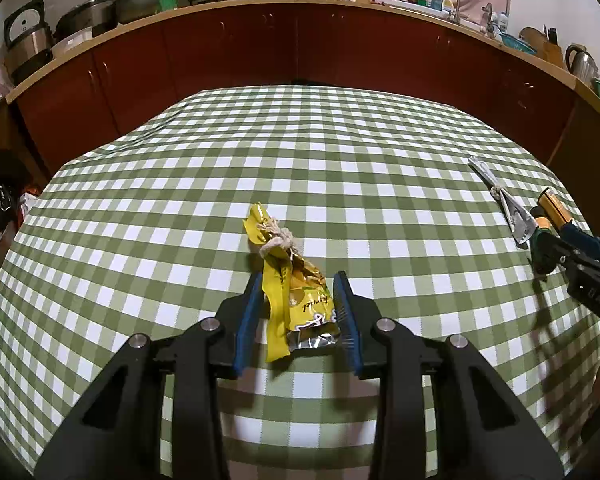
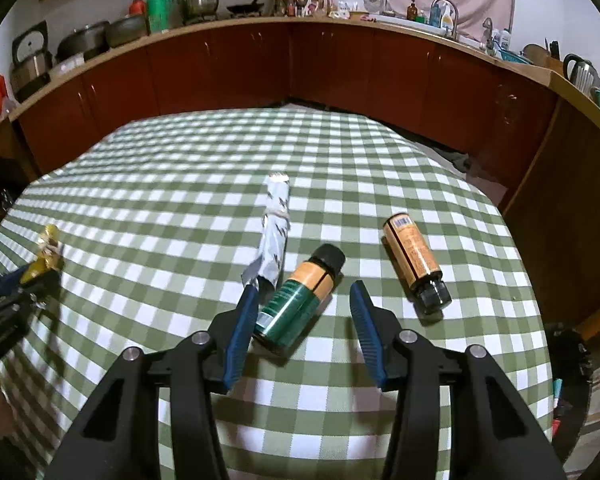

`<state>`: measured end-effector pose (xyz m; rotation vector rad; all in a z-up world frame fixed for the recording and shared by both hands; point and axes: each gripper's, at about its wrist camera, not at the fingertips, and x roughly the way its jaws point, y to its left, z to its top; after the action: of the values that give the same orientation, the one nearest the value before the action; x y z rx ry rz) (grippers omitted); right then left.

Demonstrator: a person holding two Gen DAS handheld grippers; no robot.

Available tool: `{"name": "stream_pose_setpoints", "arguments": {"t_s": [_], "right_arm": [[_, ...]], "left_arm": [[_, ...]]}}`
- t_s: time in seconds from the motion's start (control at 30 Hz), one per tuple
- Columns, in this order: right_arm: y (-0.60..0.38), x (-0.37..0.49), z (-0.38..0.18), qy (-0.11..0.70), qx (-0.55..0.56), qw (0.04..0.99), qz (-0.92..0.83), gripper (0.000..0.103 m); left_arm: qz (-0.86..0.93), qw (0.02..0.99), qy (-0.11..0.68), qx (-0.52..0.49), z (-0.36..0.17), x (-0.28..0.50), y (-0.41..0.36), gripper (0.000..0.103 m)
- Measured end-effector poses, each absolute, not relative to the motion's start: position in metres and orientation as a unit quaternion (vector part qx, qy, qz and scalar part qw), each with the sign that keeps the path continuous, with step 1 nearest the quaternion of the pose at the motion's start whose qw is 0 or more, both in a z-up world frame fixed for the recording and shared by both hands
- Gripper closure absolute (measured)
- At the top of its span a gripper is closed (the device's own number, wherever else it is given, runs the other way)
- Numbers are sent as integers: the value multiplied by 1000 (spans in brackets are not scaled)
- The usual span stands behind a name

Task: Collect trash
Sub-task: 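Grasp the green bottle with the right tool while the left tool holds the wrapper, then carry the green bottle and yellow wrapper over the black bin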

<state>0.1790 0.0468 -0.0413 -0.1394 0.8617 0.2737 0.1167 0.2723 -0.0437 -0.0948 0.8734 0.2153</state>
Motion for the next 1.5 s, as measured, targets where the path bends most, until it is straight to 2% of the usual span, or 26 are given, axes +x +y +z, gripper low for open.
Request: {"name": "stream_pose_setpoints", "arguments": {"t_s": [0.3,0.37,0.43,1.03,1.5], "right_arm": [[38,182,-45,419,-64,897,129,57],[41,183,-46,422,-68,894,134,70],[42,183,-48,427,-69,891,140,78],[-11,126,-19,360,-55,921,139,78],[-140,95,-7,328,-21,944,39,78]], "left_arm": [[94,898,427,-42,-51,121,273,68],[94,898,428,-39,-52,122,273,68],[96,898,427,-34,-53,122,272,68],[77,913,399,-26,-31,106,222,68],[-61,929,364,4,-11,108,63,68]]}}
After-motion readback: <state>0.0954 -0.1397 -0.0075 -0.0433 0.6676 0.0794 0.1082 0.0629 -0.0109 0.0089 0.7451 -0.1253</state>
